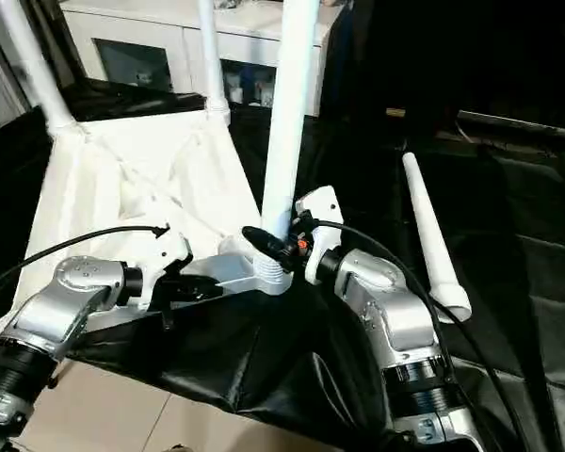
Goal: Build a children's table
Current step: Insert table leg to table base
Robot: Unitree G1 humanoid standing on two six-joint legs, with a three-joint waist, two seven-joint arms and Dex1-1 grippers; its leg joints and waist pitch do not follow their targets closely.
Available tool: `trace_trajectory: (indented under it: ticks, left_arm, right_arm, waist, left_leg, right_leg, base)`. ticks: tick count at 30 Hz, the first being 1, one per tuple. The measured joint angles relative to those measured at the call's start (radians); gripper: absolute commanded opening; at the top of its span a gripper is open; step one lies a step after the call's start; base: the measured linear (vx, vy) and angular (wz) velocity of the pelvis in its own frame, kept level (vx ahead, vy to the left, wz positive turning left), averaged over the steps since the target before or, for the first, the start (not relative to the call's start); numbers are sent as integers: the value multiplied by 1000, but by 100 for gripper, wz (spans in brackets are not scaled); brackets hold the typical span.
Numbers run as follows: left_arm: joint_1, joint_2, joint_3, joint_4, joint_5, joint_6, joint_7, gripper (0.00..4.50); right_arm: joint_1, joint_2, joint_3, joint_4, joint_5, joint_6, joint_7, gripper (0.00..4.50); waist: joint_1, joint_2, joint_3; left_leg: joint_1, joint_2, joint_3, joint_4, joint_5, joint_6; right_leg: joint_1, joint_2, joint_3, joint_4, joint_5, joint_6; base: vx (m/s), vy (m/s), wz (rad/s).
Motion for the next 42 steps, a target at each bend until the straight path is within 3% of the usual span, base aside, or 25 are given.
trace_trajectory:
  ticks: [18, 27, 30, 36, 42]
  left_arm:
    - [-1, 11, -1, 3, -7, -4, -18, 0]
    - [-2, 14, -1, 11, -7, -15, -18, 0]
    - [-2, 13, -1, 11, -7, -16, -14, 0]
    - [-12, 3, -2, 32, -1, -29, -6, 0]
    - [-19, -7, -13, 37, 2, -38, 2, 0]
  right_arm:
    - [-118, 27, 30, 237, -66, -35, -2, 191]
    - [-138, 44, -15, 304, -32, -40, 29, 191]
    - [-130, 55, -42, 316, -15, -50, 25, 191]
    - [-67, 112, -131, 339, 55, -146, -26, 191]
    - [12, 131, -128, 292, 41, -264, -43, 191]
  waist:
    - [-11, 0, 0]
    - [-14, 0, 0]
    - [-13, 0, 0]
    - [-10, 0, 0]
    - [-2, 1, 0]
  left_leg:
    - [0, 0, 0, 0, 0, 0]
    - [0, 0, 0, 0, 0, 0]
    - [0, 0, 0, 0, 0, 0]
    - [1, 0, 0, 0, 0, 0]
    - [1, 0, 0, 0, 0, 0]
  right_leg:
    - [0, 0, 0, 0, 0, 0]
    - [0, 0, 0, 1, 1, -1]
    - [0, 0, 0, 1, 1, -1]
    - [0, 0, 0, 1, 2, -3]
    - [1, 0, 0, 0, 2, -3]
  base:
    - [0, 0, 0]
    - [0, 0, 0]
    - [0, 0, 0]
    - [0, 0, 0]
    - [0, 0, 0]
